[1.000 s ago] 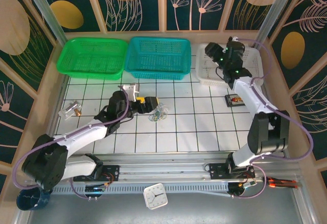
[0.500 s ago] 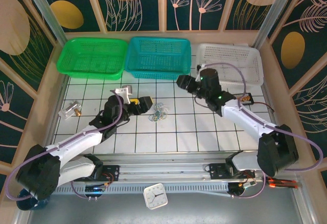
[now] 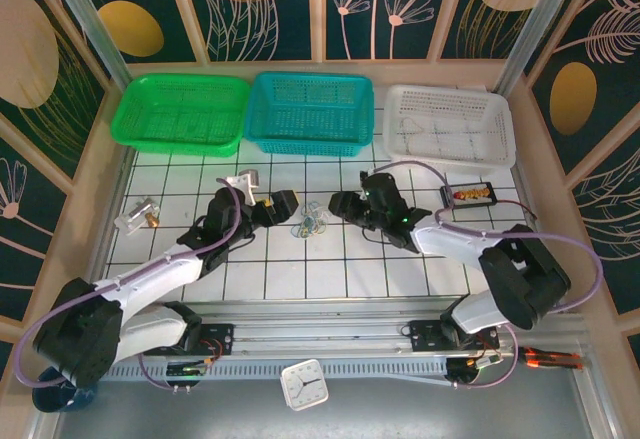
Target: Untangle the cables
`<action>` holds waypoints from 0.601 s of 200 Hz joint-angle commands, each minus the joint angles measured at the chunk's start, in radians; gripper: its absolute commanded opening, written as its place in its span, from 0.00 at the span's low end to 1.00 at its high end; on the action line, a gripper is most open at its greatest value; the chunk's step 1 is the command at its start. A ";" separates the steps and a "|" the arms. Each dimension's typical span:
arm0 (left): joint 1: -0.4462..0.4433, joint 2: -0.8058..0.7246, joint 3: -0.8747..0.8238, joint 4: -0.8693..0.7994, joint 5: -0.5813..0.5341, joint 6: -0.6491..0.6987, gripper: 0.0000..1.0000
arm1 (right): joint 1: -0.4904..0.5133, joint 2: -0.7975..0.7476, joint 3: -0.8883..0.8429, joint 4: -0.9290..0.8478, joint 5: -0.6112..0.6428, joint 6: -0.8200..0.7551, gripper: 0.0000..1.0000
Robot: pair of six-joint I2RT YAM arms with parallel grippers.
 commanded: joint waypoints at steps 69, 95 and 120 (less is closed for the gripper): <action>-0.004 0.057 0.003 0.026 0.056 -0.014 0.99 | 0.026 0.140 -0.003 0.248 -0.097 0.132 0.50; -0.006 0.060 -0.003 0.034 0.054 -0.013 0.99 | 0.030 0.184 0.021 0.278 -0.120 0.149 0.49; -0.005 0.070 -0.003 0.038 0.056 -0.008 0.99 | 0.032 0.217 0.039 0.297 -0.129 0.155 0.50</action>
